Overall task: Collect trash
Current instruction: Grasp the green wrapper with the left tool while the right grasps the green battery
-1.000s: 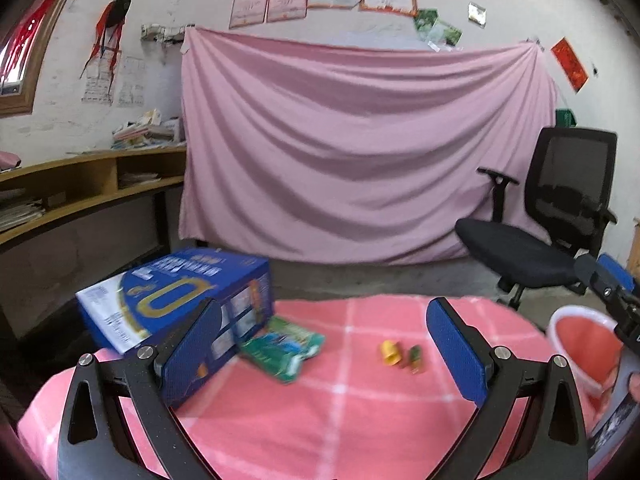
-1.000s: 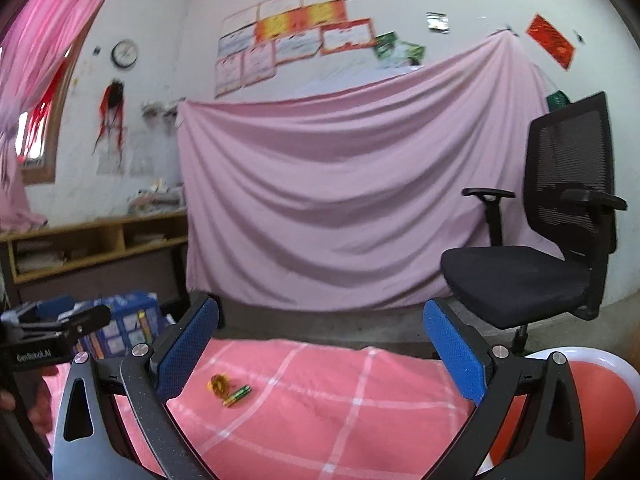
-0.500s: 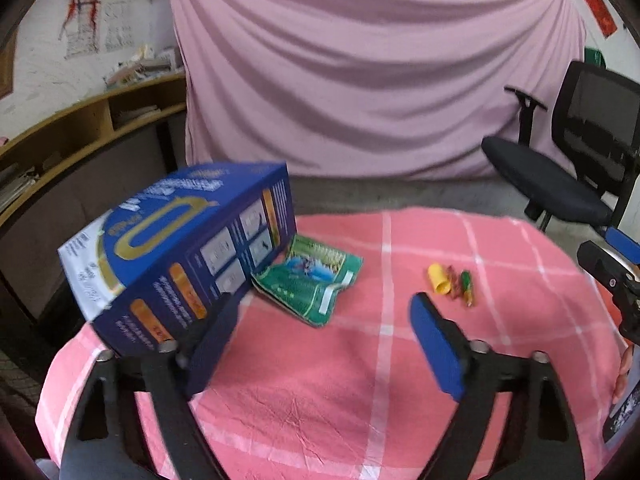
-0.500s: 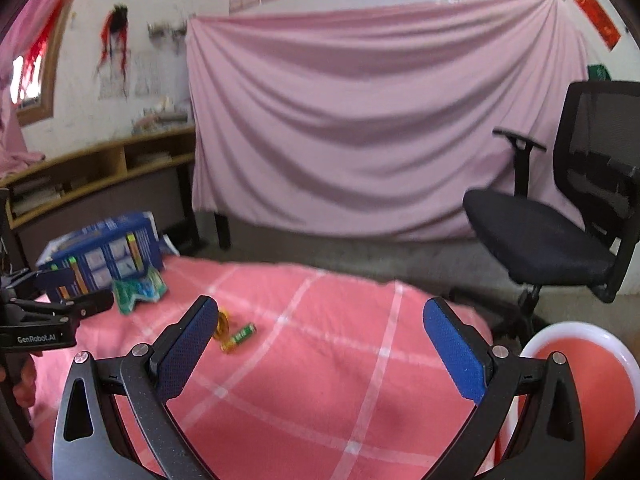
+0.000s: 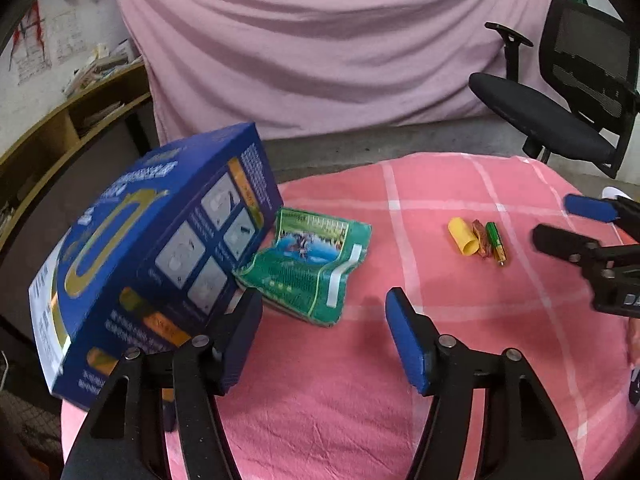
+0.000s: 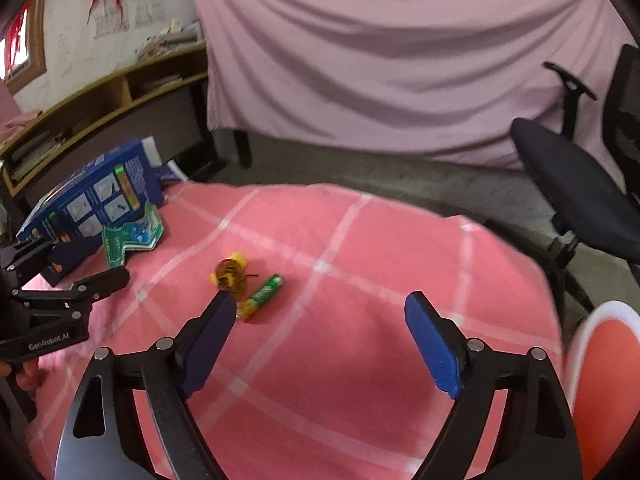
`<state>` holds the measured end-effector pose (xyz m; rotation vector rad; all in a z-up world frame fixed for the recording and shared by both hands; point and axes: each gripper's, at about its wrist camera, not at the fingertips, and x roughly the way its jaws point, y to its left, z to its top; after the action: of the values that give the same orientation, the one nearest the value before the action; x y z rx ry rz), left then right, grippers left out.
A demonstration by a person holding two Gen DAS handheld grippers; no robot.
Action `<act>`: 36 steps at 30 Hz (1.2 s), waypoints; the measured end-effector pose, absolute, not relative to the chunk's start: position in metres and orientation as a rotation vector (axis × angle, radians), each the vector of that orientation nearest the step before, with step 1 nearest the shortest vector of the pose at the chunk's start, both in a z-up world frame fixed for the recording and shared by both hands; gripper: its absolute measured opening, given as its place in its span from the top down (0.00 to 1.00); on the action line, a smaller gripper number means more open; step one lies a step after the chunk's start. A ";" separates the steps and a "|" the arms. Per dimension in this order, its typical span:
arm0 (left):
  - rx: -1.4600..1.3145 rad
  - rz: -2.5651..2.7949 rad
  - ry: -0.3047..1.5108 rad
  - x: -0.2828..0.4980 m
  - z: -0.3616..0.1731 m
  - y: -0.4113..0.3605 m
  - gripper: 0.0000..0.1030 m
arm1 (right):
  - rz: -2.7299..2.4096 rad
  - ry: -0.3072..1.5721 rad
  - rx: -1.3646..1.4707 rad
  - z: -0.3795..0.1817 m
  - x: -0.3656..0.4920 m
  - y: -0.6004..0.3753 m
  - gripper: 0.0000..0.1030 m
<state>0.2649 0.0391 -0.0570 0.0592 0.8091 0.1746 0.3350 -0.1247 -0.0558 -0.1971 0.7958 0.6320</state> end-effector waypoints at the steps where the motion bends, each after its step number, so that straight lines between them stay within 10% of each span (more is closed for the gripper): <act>1: 0.078 0.179 0.805 0.266 -0.057 0.038 0.44 | 0.642 0.813 -0.191 -0.058 0.338 -0.121 0.27; 15: 0.143 0.171 0.887 0.292 -0.072 0.039 0.66 | 0.684 0.941 -0.223 -0.078 0.349 -0.096 0.56; 22: 0.138 0.161 0.898 0.292 -0.067 0.039 0.86 | 0.684 0.958 -0.198 -0.078 0.352 -0.104 0.90; 36: -0.044 0.079 0.807 0.258 -0.044 0.035 1.00 | 0.706 0.868 -0.108 -0.059 0.313 -0.136 0.92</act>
<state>0.2576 0.0353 -0.0438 -0.0439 0.8068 0.0788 0.3135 -0.1363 -0.0585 -0.1080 0.8680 0.7057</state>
